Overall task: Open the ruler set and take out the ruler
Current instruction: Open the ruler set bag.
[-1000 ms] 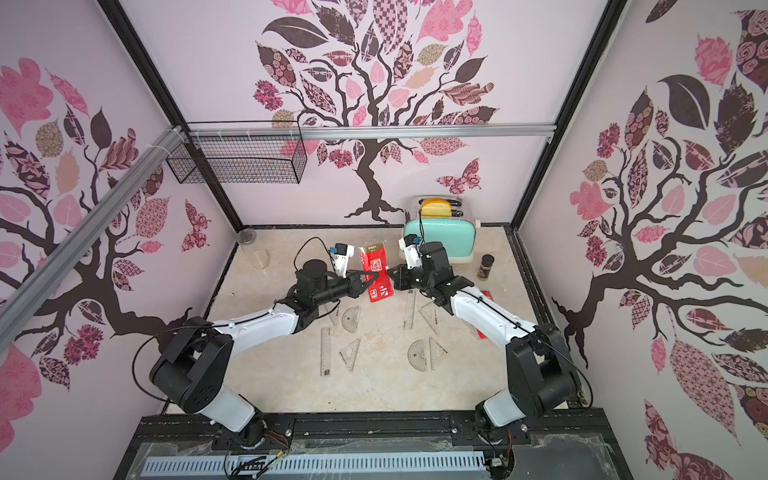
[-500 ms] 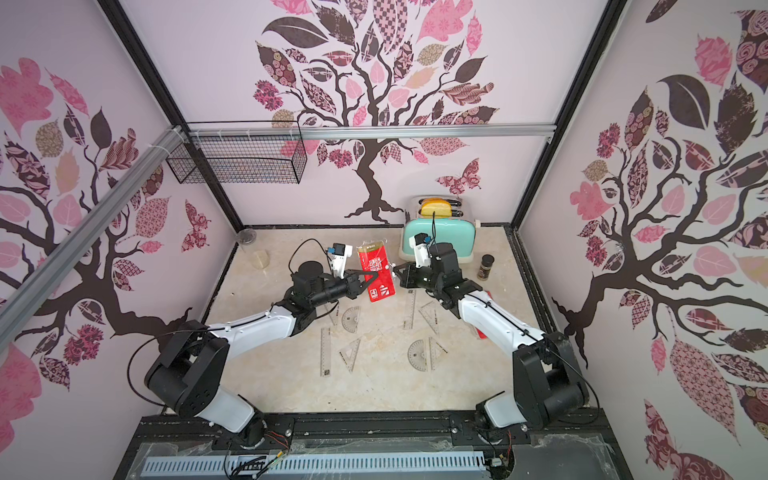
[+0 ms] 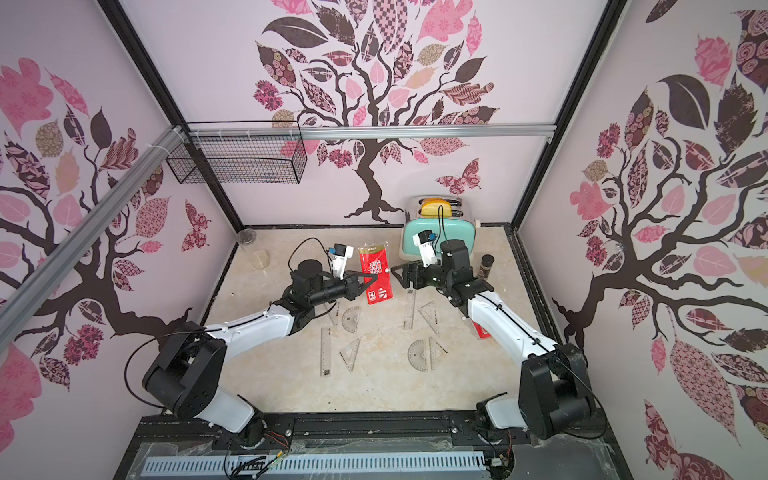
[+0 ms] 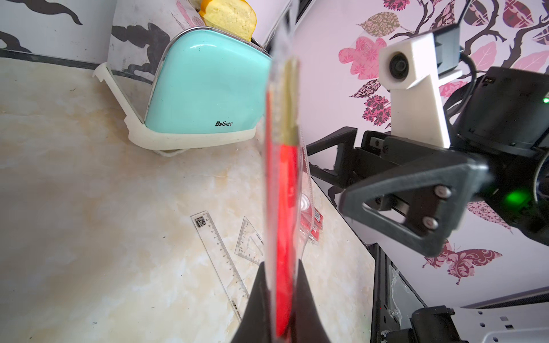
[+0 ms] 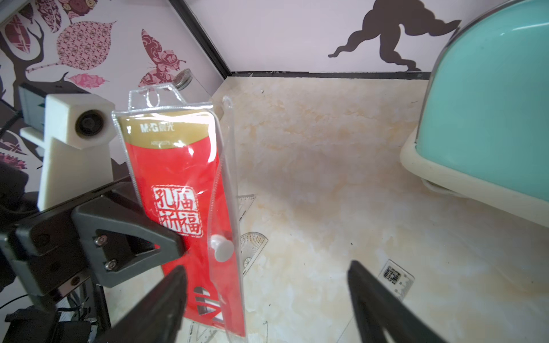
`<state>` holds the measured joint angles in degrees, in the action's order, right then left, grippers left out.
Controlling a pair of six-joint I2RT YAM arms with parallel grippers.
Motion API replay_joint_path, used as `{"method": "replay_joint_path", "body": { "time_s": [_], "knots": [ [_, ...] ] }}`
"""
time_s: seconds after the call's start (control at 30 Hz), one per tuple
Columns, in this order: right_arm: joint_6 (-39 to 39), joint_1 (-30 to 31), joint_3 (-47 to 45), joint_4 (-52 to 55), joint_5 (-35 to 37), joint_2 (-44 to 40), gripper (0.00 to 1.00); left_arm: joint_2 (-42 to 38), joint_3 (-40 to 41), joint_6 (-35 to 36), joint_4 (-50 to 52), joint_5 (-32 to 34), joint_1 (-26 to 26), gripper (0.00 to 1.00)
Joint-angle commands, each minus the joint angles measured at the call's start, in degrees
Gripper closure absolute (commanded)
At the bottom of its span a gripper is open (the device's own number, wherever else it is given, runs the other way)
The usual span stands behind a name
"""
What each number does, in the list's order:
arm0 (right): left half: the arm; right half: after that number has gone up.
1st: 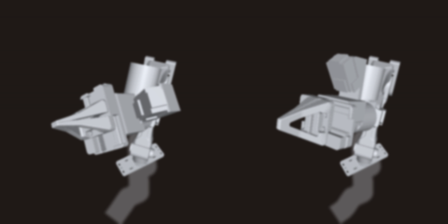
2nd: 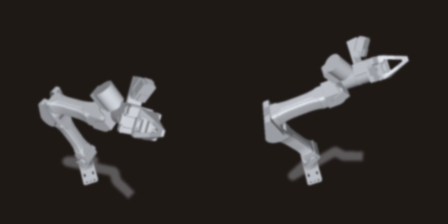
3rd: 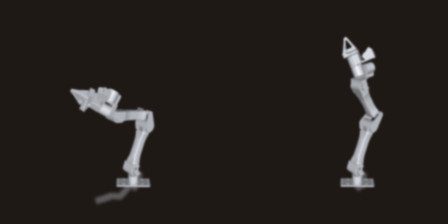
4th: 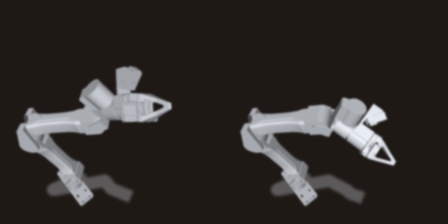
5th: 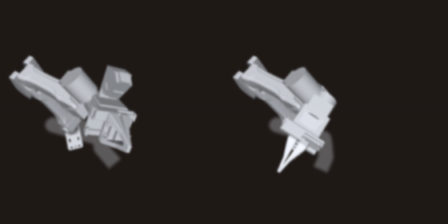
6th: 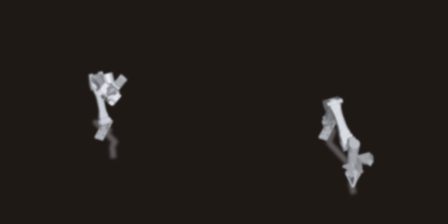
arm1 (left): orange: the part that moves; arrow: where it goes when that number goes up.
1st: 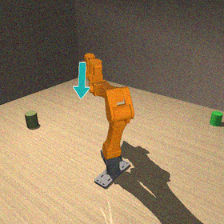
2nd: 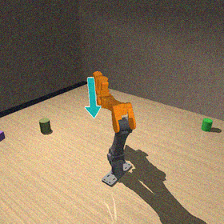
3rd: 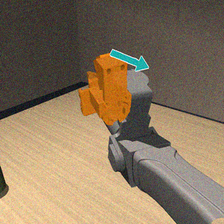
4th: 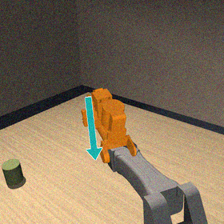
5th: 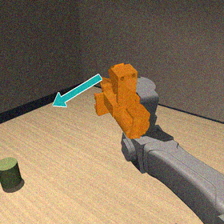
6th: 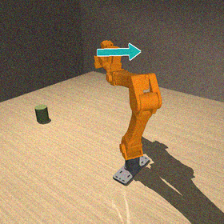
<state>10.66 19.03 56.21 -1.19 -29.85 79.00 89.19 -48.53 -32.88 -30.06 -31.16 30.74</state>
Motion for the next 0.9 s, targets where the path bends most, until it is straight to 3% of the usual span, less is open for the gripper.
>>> {"method": "replay_joint_path", "body": {
  "time_s": [0.0,0.13,0.3,0.57,0.87],
  "knots": [
    [-2.34,2.14,3.28,2.00,-0.61,-0.36,0.01,-0.66,-1.47,1.13,-0.17,-0.64,0.06,1.00],
    [-1.87,3.72,4.73,2.67,3.31,1.15,0.02,-0.87,-1.72,1.24,-0.17,-0.94,0.47,1.00],
    [-1.69,3.73,6.47,4.05,6.71,3.72,0.19,-1.88,-1.73,1.99,0.88,-1.23,0.72,1.00],
    [-3.28,3.74,7.96,8.12,11.58,4.18,0.30,-3.49,-1.67,2.93,1.84,-1.53,0.72,1.00],
    [-3.61,3.74,8.30,7.26,7.37,4.00,0.42,-4.41,-1.89,3.50,2.58,-2.22,0.75,1.00]
  ]
}}
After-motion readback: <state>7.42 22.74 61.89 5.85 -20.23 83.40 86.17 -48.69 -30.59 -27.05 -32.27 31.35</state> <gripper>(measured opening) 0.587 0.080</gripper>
